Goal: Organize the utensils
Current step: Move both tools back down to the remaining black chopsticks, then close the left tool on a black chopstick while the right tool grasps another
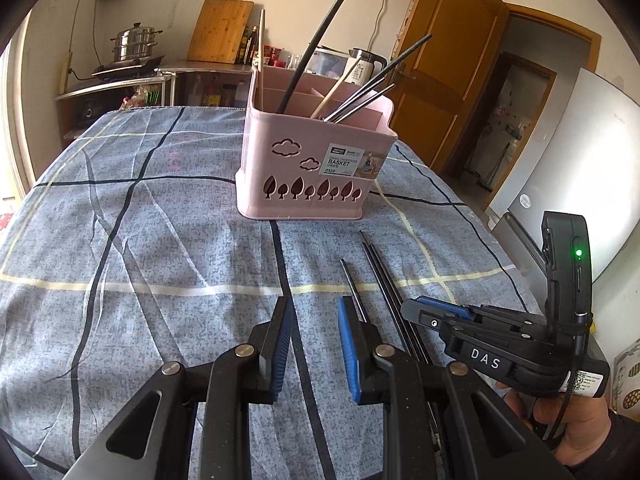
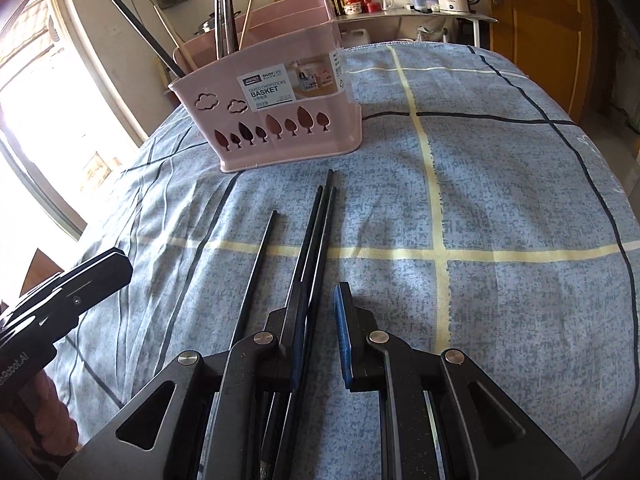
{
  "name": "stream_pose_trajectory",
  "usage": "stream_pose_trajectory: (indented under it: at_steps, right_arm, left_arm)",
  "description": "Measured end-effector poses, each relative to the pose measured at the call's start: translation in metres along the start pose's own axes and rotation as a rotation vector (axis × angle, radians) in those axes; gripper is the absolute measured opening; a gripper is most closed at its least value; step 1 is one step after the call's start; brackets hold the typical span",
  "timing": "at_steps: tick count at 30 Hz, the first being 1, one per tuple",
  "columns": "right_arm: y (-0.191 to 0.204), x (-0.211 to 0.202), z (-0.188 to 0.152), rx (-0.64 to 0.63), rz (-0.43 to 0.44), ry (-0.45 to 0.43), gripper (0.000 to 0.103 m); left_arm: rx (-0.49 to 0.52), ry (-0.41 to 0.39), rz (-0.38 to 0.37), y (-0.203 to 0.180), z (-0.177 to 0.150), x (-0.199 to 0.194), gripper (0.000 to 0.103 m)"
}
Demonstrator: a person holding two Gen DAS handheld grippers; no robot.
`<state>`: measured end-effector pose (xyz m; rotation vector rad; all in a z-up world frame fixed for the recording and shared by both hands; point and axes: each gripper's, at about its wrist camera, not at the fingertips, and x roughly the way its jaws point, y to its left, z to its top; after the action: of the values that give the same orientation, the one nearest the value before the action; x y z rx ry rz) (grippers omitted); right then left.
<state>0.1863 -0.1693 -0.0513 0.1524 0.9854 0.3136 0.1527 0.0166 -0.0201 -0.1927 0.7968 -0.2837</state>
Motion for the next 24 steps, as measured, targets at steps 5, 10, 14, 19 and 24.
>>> stream_pose_trajectory:
  at_steps: [5,10,14,19,24]
  right_arm:
    - [0.000,0.000,0.000,-0.003,-0.012,0.007,0.015]
    - [0.006,0.004,0.004,-0.028,-0.057,0.028,0.015]
    - [0.003,0.004,0.005,-0.029,-0.056,0.034,0.011]
    - [-0.010,-0.003,0.001,-0.001,-0.037,0.038,0.007]
    - [-0.016,-0.007,-0.002,0.001,-0.031,0.039,0.007]
  left_arm:
    - [-0.001,0.021,-0.010,-0.003,-0.001,0.007,0.023]
    - [-0.002,0.046,-0.023,-0.008,0.000,0.016,0.023]
    - [-0.009,0.088,-0.038,-0.011,0.002,0.031,0.023]
    - [-0.015,0.126,-0.046,-0.018,0.003,0.052,0.023]
    - [0.002,0.146,-0.023,-0.029,0.003,0.073,0.023]
